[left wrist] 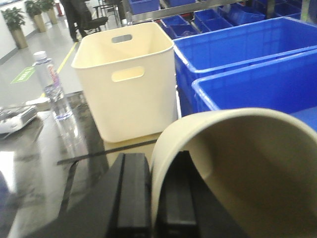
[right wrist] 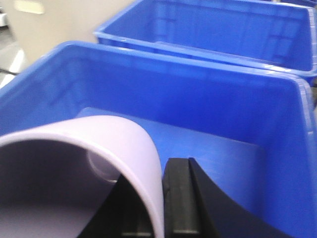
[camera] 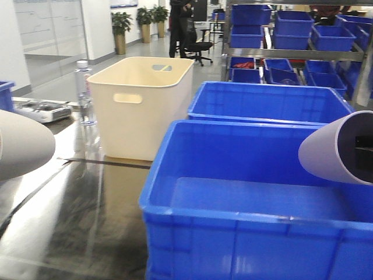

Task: Grab cup from conveyor and place in blue bin
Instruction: 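Drive the base to the shelf of blue bins carrying both cups, then lower both held cups into the nearest blue bin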

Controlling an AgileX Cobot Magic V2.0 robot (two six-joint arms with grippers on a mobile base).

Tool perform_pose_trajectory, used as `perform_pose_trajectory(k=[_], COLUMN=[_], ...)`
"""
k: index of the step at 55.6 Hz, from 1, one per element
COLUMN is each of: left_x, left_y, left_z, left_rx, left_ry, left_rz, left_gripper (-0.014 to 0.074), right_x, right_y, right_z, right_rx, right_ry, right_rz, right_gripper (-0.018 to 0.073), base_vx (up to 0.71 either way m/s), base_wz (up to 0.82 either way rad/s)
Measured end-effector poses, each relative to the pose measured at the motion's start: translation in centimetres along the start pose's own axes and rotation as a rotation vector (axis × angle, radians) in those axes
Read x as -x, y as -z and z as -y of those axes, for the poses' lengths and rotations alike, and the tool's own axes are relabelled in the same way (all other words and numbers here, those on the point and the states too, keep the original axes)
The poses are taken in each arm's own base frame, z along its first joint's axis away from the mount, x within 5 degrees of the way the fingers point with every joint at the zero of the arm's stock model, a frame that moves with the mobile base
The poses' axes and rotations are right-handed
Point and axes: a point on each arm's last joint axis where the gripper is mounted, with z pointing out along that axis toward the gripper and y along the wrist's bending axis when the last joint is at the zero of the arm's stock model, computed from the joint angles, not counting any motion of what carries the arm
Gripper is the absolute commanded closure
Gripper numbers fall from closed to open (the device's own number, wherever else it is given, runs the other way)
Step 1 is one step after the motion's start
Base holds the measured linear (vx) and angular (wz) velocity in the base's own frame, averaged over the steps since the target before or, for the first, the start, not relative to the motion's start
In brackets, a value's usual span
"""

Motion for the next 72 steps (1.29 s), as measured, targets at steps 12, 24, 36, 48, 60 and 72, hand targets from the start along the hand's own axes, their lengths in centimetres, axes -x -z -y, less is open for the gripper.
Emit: perform_pose_trajectory(k=[12, 24, 36, 48, 60, 72], left_x=[0.00, 0.00, 0.00, 0.00, 0.00, 0.00], left_y=[0.00, 0.00, 0.00, 0.00, 0.00, 0.00], left_z=[0.00, 0.00, 0.00, 0.00, 0.00, 0.00], left_rx=[0.000, 0.000, 0.000, 0.000, 0.000, 0.000], left_ry=[0.000, 0.000, 0.000, 0.000, 0.000, 0.000], left_rz=[0.000, 0.000, 0.000, 0.000, 0.000, 0.000], left_gripper=[0.0603, 0.0603, 0.0603, 0.0603, 0.0603, 0.0603], right_x=[0.00, 0.00, 0.00, 0.00, 0.00, 0.00], right_y=[0.00, 0.00, 0.00, 0.00, 0.00, 0.00], right_z=[0.00, 0.00, 0.00, 0.00, 0.00, 0.00], right_rx=[0.000, 0.000, 0.000, 0.000, 0.000, 0.000], right_ry=[0.000, 0.000, 0.000, 0.000, 0.000, 0.000], right_rz=[0.000, 0.000, 0.000, 0.000, 0.000, 0.000], right_gripper=[0.0568, 0.0568, 0.0568, 0.0568, 0.0568, 0.0568], base_vx=[0.19, 0.13, 0.08, 0.03, 0.00, 0.00], base_wz=[-0.24, -0.18, -0.12, -0.06, -0.01, 0.00])
